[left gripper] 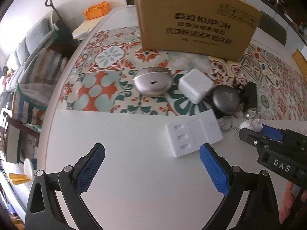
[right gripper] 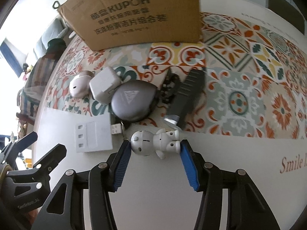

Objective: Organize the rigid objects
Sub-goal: 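Grasp the white figurine keychain with the right tool while the left grasps the white power strip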

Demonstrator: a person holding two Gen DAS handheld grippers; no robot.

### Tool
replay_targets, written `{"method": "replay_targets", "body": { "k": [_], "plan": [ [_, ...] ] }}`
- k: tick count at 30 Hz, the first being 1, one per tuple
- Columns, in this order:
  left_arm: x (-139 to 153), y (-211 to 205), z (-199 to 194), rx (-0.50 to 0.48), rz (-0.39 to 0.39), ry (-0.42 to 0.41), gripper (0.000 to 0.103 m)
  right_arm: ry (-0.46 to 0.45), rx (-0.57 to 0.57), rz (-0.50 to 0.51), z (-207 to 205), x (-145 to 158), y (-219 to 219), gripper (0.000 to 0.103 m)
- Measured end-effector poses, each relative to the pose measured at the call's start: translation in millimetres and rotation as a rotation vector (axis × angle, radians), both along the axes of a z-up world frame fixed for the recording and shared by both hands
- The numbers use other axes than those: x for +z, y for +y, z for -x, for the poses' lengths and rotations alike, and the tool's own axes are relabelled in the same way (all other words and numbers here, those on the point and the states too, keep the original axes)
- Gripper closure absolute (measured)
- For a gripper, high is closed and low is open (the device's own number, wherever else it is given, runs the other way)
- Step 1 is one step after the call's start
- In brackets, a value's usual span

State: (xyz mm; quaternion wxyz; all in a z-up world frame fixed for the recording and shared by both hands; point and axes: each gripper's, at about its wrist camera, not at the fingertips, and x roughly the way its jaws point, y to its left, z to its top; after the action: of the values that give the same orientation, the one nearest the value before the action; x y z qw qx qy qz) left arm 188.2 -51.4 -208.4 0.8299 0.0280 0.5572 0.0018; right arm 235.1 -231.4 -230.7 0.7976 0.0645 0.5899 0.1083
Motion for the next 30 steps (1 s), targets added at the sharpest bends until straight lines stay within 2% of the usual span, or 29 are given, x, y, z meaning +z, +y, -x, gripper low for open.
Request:
{"method": "replay_targets", "body": {
  "k": [8, 17, 21, 25, 28, 30],
  "plan": [
    [-10, -22, -4, -0.024, 0.059, 0.005, 0.002, -0.019, -0.029, 0.024, 13, 7, -24, 0.05],
    [-28, -43, -19, -0.01, 0.037, 0.046, 0.002, -0.009, -0.05, 0.011, 16, 1, -48, 0.05],
    [-37, -45, -25, 0.014, 0.054, 0.077, 0.002, -0.004, -0.046, 0.002, 14, -3, -49, 0.05],
    [-40, -48, -29, 0.017, 0.042, 0.074, 0.003, -0.004, -0.039, -0.011, 12, -3, -51, 0.05],
    [-42, -49, -32, 0.027, 0.047, 0.081, 0.007, -0.005, -0.032, -0.018, 10, -2, -50, 0.05],
    [-44, -47, -34, 0.037, 0.067, 0.096, 0.015, -0.006, -0.025, -0.025, 9, -1, -48, 0.05]
  ]
}}
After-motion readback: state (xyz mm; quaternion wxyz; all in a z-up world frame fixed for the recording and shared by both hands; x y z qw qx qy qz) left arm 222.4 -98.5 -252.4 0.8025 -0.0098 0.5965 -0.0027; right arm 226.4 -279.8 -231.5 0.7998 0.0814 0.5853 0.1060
